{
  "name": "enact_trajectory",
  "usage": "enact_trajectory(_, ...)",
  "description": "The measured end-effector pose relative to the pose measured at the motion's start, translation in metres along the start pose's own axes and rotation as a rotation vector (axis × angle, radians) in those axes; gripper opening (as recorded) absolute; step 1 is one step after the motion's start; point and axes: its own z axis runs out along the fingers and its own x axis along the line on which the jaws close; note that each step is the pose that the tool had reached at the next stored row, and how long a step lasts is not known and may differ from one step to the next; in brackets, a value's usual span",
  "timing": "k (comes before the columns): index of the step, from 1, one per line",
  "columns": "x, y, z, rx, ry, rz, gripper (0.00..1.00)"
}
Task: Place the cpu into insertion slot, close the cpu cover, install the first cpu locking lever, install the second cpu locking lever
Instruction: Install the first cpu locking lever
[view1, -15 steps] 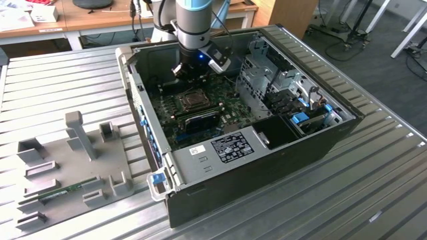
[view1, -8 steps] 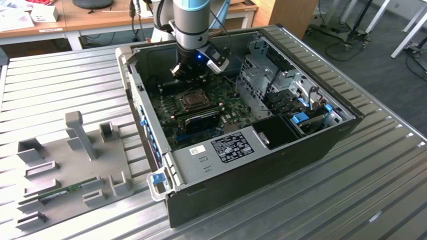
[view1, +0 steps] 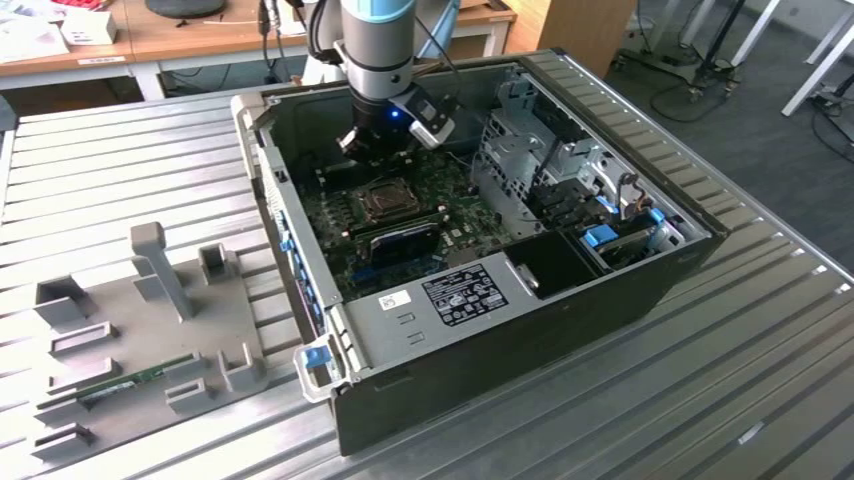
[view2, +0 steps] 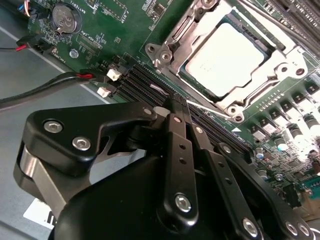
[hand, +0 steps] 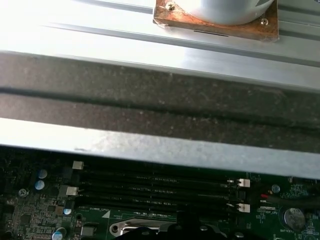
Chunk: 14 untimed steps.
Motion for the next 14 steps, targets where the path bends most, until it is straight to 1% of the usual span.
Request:
enact_trajectory(4,0.0005,0.0000,-0.0001,0.0014,-0.0022,0.009,0.10)
enact_trajectory(10,0.0006,0.0000,0.0001,0.0075,-0.0100,0.047,0.10)
enact_trajectory(14,0.0011,0.0005,0.0001,0.0075,-0.0121,0.055,0.10)
